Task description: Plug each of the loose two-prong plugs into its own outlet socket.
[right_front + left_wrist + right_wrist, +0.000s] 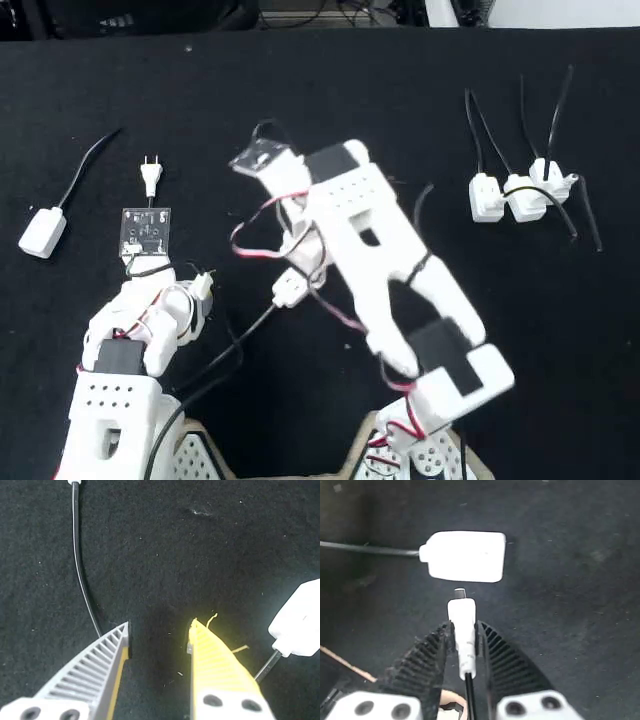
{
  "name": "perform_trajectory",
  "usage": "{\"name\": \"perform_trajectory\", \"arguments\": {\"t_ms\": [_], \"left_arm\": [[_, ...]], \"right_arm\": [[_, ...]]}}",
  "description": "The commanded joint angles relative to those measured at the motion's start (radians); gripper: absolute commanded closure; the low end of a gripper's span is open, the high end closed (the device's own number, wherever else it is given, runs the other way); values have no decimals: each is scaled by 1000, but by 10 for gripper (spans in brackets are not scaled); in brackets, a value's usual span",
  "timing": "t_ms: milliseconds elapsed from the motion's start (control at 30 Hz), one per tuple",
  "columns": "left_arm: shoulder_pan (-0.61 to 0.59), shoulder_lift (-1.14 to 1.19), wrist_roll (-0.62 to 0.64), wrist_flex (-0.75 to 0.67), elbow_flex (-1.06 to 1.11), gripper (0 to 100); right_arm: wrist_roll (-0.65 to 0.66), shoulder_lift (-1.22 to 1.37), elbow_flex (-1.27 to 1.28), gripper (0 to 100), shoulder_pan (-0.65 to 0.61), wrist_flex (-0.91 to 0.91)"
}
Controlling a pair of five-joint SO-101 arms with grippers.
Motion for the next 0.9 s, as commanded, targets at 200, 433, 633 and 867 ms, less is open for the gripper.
{"name": "perform_trajectory", "arguments": {"t_ms": [200,433,633,867], "left_arm": [[-7,-14,3,-18,-13,802],[-7,-14,2,-18,-13,802],[-7,-14,2,-18,-13,802],[-7,-14,2,-18,-16,802]], "right_arm": [[44,150,-171,988,9,12],[58,226,-242,988,14,12],[84,260,-272,988,12,12],[164,309,-275,988,9,58]]}}
